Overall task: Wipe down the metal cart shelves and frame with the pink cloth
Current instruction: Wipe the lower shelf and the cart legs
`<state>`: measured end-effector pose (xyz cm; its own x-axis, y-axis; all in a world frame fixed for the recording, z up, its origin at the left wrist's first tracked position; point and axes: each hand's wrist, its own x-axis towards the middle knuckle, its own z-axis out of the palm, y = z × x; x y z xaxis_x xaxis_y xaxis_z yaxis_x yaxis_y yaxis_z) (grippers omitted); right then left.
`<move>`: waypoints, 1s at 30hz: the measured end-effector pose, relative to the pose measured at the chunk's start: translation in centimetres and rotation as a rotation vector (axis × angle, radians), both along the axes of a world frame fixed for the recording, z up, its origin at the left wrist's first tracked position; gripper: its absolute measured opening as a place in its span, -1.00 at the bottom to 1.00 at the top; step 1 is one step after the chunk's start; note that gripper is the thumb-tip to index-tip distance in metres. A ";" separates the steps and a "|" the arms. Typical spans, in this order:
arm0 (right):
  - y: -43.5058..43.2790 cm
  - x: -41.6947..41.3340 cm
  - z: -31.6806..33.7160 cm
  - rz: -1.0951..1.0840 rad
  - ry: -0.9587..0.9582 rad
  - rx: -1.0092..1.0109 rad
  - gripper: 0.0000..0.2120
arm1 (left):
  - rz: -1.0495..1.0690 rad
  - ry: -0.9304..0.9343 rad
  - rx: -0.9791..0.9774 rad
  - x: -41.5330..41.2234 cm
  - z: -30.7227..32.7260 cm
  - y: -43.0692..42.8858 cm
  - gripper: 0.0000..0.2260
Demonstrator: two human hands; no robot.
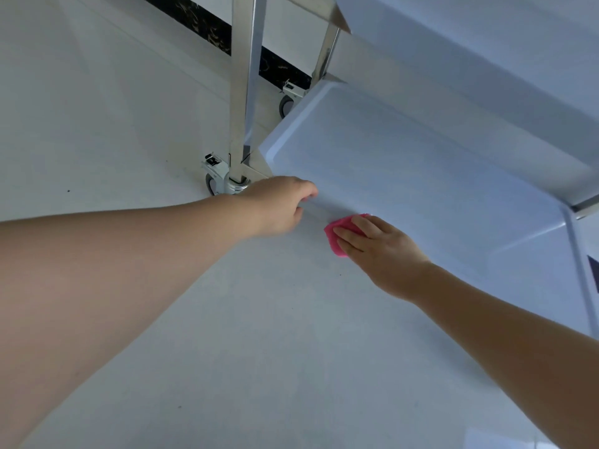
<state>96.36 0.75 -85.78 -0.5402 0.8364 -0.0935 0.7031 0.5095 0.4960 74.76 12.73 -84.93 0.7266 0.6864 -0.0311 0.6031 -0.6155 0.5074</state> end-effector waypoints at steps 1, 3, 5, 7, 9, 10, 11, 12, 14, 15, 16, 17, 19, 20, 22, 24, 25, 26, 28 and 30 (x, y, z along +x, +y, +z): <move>-0.1 0.2 0.1 0.005 -0.013 -0.003 -0.50 | 0.004 -0.014 -0.001 0.2 0.2 0.0 -0.67; -0.3 0.6 0.1 0.012 -0.037 0.014 -0.47 | -0.003 -0.032 0.006 0.8 0.7 -0.3 -0.67; -0.9 1.1 -0.3 0.013 -0.022 0.030 -0.50 | -0.025 -0.029 0.021 1.2 1.0 -0.6 -0.68; -1.2 1.5 -0.6 0.007 0.021 0.046 -0.52 | -0.028 -0.028 0.041 1.6 1.0 -0.6 -0.68; -1.3 1.7 -0.6 0.009 0.035 0.070 -0.49 | -0.032 -0.036 0.061 2.0 0.8 -0.8 -0.69; -1.4 1.9 -0.7 0.008 0.036 0.072 -0.49 | -0.049 -0.031 0.074 2.3 0.7 -1.0 -0.68; -1.6 2.1 -0.8 0.004 0.040 0.068 -0.52 | -0.072 -0.016 0.091 2.7 0.6 -1.2 -0.68; -1.9 2.3 -0.9 -0.001 0.046 0.059 -0.54 | -0.094 0.002 0.107 3.0 0.4 -1.4 -0.67; -2.5 2.8 -0.9 -0.011 0.048 0.050 -0.52 | -0.121 0.014 0.122 3.6 0.3 -1.6 -0.67; -2.7 3.1 -0.8 -0.014 0.043 0.047 -0.50 | -0.127 0.009 0.122 3.9 0.3 -1.7 -0.66; -3.0 3.3 -0.6 -0.014 0.037 0.046 -0.50 | -0.131 0.002 0.122 4.3 0.4 -1.7 -0.66; -3.2 3.5 -0.5 -0.012 0.035 0.045 -0.51 | -0.137 -0.002 0.121 4.7 0.4 -1.8 -0.66; -3.7 4.0 -0.3 -0.010 0.035 0.048 -0.51 | -0.153 -0.007 0.117 5.4 0.5 -2.1 -0.65; -3.8 4.1 -0.3 -0.015 0.034 0.048 -0.51 | -0.160 -0.006 0.113 5.7 0.5 -2.3 -0.65; -4.3 4.4 -0.2 -0.033 0.034 0.040 -0.49 | -0.174 -0.003 0.110 6.3 0.4 -2.7 -0.65; -4.8 4.8 -0.2 -0.046 0.035 0.036 -0.48 | -0.182 -0.005 0.110 6.7 0.5 -2.9 -0.65; -5.0 4.9 -0.2 -0.044 0.041 0.041 -0.51 | -0.183 -0.007 0.109 6.9 0.5 -2.9 -0.65; -5.2 5.1 -0.1 -0.039 0.047 0.050 -0.54 | -0.186 -0.010 0.110 7.1 0.5 -3.0 -0.65; -5.5 5.4 0.1 -0.037 0.051 0.060 -0.56 | -0.195 -0.014 0.110 7.5 0.4 -3.2 -0.64; -5.8 5.7 0.3 -0.048 0.038 0.059 -0.55 | -0.205 -0.011 0.108 7.9 0.3 -3.3 -0.64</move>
